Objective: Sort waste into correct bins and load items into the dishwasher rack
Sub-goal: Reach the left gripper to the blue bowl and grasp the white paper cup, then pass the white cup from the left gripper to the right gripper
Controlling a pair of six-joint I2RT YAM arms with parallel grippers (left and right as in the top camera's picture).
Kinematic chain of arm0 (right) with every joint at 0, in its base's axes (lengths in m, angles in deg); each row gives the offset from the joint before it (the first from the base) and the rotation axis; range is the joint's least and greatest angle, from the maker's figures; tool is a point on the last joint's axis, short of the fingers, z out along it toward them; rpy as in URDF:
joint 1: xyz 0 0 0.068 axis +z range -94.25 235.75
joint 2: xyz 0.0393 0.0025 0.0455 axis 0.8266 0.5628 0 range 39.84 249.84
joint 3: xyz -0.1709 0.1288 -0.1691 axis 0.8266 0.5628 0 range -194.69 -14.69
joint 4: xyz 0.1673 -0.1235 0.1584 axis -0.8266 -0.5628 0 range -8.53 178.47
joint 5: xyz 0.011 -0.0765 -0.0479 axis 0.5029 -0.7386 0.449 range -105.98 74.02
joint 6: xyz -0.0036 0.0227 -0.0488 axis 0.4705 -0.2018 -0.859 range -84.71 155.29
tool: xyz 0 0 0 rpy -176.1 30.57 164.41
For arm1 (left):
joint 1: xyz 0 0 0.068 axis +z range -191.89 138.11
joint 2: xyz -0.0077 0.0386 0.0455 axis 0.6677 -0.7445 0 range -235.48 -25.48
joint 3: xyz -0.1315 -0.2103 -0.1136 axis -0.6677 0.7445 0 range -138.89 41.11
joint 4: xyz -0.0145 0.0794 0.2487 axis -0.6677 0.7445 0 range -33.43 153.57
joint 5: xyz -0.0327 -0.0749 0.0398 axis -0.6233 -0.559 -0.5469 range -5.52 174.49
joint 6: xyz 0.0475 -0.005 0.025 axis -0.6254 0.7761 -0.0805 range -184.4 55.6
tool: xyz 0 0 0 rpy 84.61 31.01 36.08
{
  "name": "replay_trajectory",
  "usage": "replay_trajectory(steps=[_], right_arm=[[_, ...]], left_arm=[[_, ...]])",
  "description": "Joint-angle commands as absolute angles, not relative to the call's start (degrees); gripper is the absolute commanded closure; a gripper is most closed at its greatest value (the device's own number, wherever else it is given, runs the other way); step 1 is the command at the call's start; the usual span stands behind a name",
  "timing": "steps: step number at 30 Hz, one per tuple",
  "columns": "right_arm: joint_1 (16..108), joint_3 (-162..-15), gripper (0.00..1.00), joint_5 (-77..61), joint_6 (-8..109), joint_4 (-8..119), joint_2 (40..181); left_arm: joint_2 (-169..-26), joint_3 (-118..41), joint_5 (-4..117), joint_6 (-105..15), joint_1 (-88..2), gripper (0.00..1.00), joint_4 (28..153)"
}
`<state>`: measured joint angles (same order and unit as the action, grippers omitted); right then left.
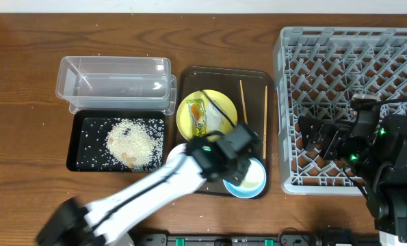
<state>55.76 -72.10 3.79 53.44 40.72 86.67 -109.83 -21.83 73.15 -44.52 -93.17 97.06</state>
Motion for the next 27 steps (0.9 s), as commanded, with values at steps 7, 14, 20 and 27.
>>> replay_trajectory(steps=[7,14,20,27], right_arm=[[55.52,-73.19,0.03,21.38,45.9,44.46,86.93],[60.57,-73.19,0.12,41.25,43.14,52.88,90.21],[72.35,-73.19,0.08,46.43,43.41,62.67,94.1],[82.01,-73.19,0.22,43.3,44.3,69.03,97.93]], left_arm=[[-91.17,-23.31,35.82,-49.37,-64.1,0.94,98.5],[-91.02,-23.25,5.88,-50.86,-48.63,0.94,98.46],[-91.5,-23.25,-1.1,-50.84,-47.43,0.94,98.43],[-91.5,-23.25,-1.49,-50.82,-47.43,0.94,98.46]])
